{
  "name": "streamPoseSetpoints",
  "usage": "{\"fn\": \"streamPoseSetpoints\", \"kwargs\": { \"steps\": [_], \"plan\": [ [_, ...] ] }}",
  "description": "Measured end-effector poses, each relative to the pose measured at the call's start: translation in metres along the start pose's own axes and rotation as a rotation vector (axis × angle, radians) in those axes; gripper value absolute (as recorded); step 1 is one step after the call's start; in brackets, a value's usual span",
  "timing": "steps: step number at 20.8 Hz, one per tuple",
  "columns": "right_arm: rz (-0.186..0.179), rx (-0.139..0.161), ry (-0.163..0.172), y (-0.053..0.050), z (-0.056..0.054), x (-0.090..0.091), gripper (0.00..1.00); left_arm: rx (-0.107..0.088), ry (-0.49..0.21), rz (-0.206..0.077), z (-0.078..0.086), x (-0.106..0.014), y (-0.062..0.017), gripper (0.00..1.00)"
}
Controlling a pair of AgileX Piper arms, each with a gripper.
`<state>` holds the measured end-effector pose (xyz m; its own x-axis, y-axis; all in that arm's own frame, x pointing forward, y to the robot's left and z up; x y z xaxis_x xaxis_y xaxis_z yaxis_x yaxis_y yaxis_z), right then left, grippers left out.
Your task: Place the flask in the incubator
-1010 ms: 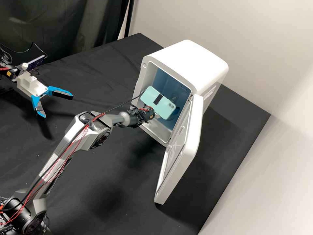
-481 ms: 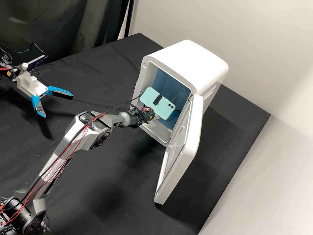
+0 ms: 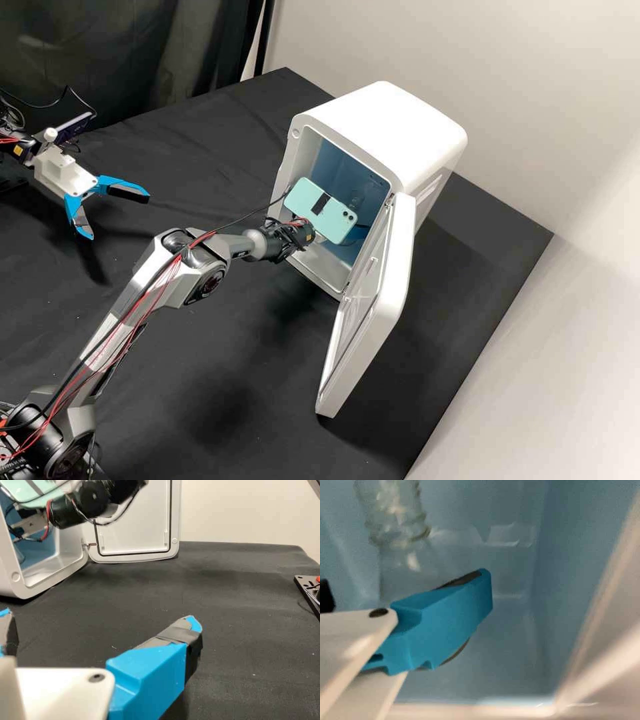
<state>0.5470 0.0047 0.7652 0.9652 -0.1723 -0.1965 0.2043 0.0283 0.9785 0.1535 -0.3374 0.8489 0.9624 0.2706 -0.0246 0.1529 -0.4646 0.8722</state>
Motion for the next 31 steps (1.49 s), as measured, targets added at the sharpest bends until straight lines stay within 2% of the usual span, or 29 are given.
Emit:
{"fn": "streamPoseSetpoints", "kwargs": {
  "steps": [1, 3, 5, 6, 28, 31],
  "plan": [
    [-0.023, 0.013, 0.012, -0.003, 0.003, -0.001, 1.00, 0.001, 0.000, 0.001, 0.000, 0.000, 0.0002, 1.00],
    [-0.032, 0.108, 0.045, 0.000, 0.009, -0.002, 1.00, 0.005, -0.002, 0.004, 0.001, 0.000, 0.0010, 1.00],
    [-0.047, 0.173, 0.047, 0.001, 0.014, -0.002, 1.00, 0.008, -0.006, 0.006, 0.002, 0.000, 0.0014, 1.00],
    [-0.051, 0.185, 0.046, 0.001, 0.014, -0.002, 1.00, 0.008, -0.007, 0.006, 0.002, 0.000, 0.0014, 1.00],
    [-0.052, 0.186, 0.049, 0.002, 0.017, -0.003, 1.00, 0.010, -0.013, 0.006, 0.003, 0.001, 0.0015, 1.00],
    [-0.052, 0.168, 0.056, 0.000, 0.018, -0.003, 1.00, 0.010, -0.013, 0.006, 0.003, 0.001, 0.0015, 1.00]
  ]
}}
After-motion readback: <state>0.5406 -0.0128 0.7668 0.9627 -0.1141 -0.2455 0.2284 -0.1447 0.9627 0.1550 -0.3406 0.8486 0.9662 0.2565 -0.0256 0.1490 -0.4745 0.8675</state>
